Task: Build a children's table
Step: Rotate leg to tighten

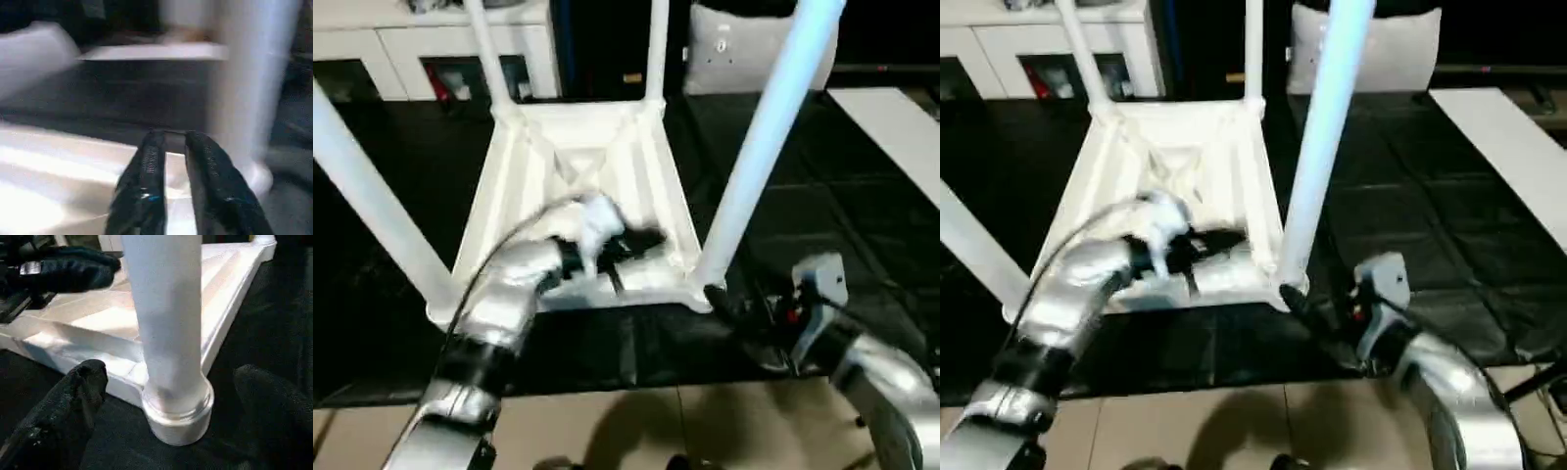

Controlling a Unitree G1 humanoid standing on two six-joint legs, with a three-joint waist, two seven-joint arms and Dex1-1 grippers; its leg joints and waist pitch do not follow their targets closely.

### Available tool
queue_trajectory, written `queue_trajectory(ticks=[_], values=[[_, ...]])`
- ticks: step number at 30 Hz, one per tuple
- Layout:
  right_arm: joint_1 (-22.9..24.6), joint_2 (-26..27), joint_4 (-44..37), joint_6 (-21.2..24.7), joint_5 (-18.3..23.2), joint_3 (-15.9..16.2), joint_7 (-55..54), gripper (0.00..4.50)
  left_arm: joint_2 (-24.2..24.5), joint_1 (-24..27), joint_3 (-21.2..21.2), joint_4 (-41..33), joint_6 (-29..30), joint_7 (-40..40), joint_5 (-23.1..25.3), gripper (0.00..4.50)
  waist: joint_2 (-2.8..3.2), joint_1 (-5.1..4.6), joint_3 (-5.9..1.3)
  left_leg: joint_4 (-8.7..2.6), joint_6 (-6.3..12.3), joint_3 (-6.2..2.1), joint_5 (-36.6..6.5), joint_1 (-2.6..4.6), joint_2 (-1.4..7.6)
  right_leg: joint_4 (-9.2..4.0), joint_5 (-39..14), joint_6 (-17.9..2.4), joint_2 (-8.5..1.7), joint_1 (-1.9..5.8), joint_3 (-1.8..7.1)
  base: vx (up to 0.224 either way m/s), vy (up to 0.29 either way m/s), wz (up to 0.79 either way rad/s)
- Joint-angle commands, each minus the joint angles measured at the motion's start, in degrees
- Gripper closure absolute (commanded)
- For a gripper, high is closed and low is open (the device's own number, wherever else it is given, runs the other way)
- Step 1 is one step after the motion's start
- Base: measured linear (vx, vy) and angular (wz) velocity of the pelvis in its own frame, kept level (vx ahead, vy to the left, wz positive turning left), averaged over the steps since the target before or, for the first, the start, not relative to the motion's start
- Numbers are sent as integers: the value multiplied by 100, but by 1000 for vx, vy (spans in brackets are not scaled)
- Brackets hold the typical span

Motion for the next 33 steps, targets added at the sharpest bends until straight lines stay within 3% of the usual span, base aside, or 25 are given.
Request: queue_trajectory(ticks=[1,3,5,10,11,13,14,15,16,17,18,20,21,22,23,24,25,26,27,28,29,30,31,32,33], values=[[-55,31,-162,18,-89,43,-311,0,-272,390,309,-519,324,907,168,333,-124,-31,-340,-386,241,-221,-888,45,424,-596,-2890,494,-563,322,394,0,0,0],[-155,55,-273,180,-205,223,-475,0,-633,825,644,-1152,498,1653,286,314,-129,-44,-347,-368,221,-229,-925,56,401,-650,-3011,647,-551,324,360,0,0,0],[-195,96,-433,329,-189,378,-477,0,-864,1230,784,-1789,662,2030,305,307,-213,-66,-345,-380,252,-256,-988,27,443,-645,-2948,672,-542,332,364,0,0,0],[-100,193,-629,320,-113,371,-577,0,-937,1757,651,-2553,859,2374,354,266,-175,-107,-303,-411,205,-297,-1302,73,468,-681,-3090,749,-536,314,369,0,0,0],[-35,141,-666,345,-125,384,-628,0,-1001,1868,607,-2702,1060,2531,348,266,-152,-142,-299,-422,256,-318,-1077,11,508,-687,-2728,673,-521,319,390,0,0,0],[61,82,-743,363,-90,380,-640,0,-1043,1950,528,-2818,1326,2657,449,235,-161,-155,-351,-339,506,-329,-151,-98,506,-612,-1752,456,-484,274,411,0,0,0],[121,63,-801,372,-62,379,-641,0,-1044,1995,480,-2878,1460,2697,522,228,-91,-142,-373,-295,770,-314,385,-142,493,-513,-1158,221,-417,215,410,0,0,0],[205,31,-888,362,-30,395,-590,0,-1053,2066,475,-2922,1382,2693,511,226,-133,-149,-433,-231,1021,-307,640,-193,435,-455,-947,109,-419,224,392,0,0,0],[288,12,-970,353,-21,427,-555,0,-1053,2151,475,-2986,1319,2683,481,221,-74,-141,-495,-166,1216,-313,866,-219,398,-417,-791,5,-402,201,374,0,0,0],[345,2,-1024,343,-27,459,-534,0,-1053,2218,488,-3037,1254,2669,436,208,-96,-152,-482,-161,1339,-307,921,-254,405,-436,-777,-16,-385,174,368,0,0,0],[449,-82,-1094,318,83,415,-353,0,-1046,2407,491,-3099,1125,2658,407,196,-98,-168,-440,-203,1406,-289,420,-267,415,-503,-1381,47,-359,160,333,0,0,0],[518,-140,-1135,295,150,436,-226,0,-956,2611,445,-3184,933,2570,377,187,-111,-304,-240,-273,446,-316,-2127,23,413,-793,-3970,715,-442,130,182,0,0,0],[518,-140,-1135,295,150,436,-226,0,-956,2611,445,-3184,933,2570,377,184,-94,-374,-191,-304,273,-357,-2548,84,452,-886,-4244,873,-413,127,111,0,0,0],[510,-154,-1121,224,138,546,-184,0,-896,2829,477,-3290,941,2605,345,176,-11,-447,-129,-506,71,-487,-3515,129,687,-747,-4114,942,-302,253,51,0,0,0],[502,-158,-1115,208,143,571,-172,0,-880,2875,480,-3315,925,2610,343,163,19,-420,-120,-875,5,-623,-4062,-42,983,-94,-3332,746,-235,512,241,-90,-7,3],[468,-175,-1089,171,162,618,-138,0,-849,2967,477,-3366,873,2623,348,152,58,-169,-30,-1204,-275,-272,-4886,-357,888,784,-1570,174,-38,561,357,-90,-7,3],[383,-146,-995,133,207,701,-84,0,-855,3096,559,-3394,757,2726,375,145,-181,-225,-48,-1194,-220,-241,-4891,-71,814,962,-1999,281,-100,448,799,-57,-66,8],[305,-126,-889,70,181,769,-66,0,-855,3191,624,-3410,675,2774,372,142,-256,-108,-100,-849,-403,-256,-4526,118,609,578,-3210,410,-301,294,1059,13,-59,9],[229,-98,-778,1,126,827,-74,0,-850,3271,683,-3421,635,2855,420,142,-426,-152,-58,417,-217,-245,-2179,432,-11,-600,-6327,873,-832,-319,1218,48,-130,0],[155,-53,-676,-67,50,890,-106,0,-846,3363,767,-3436,625,2962,466,118,-418,-88,-145,474,76,-464,-456,-72,-27,-533,-6403,842,-990,187,1502,72,-85,-24],[32,-1,-543,-102,-22,947,-148,0,-824,3528,850,-3526,653,3065,524,118,-441,-49,-154,267,28,-499,-196,-186,42,-403,-5850,791,-910,305,1365,71,-93,-24],[-7,2,-510,-92,-19,943,-147,0,-821,3578,854,-3570,670,3083,535,107,-352,6,-183,-183,-81,-543,-173,-137,234,-169,-4060,381,-544,256,1175,0,0,0],[-52,19,-462,-98,-1,936,-134,0,-818,3637,858,-3628,684,3088,535,101,-329,-48,-166,-303,-76,-534,-765,-43,350,-54,-2869,86,-302,209,1110,0,0,0],[-153,73,-341,-131,66,908,-84,0,-823,3771,856,-3778,702,3078,509,101,-403,-58,-155,-341,-18,-529,-1011,-16,380,-40,-2601,-43,-317,225,1119,0,0,0],[-209,112,-255,-164,68,935,-85,0,-809,3856,874,-3854,668,3091,487,97,-298,-67,-172,-387,24,-531,-1201,-30,402,-18,-2318,-337,-383,286,1119,0,0,0]])
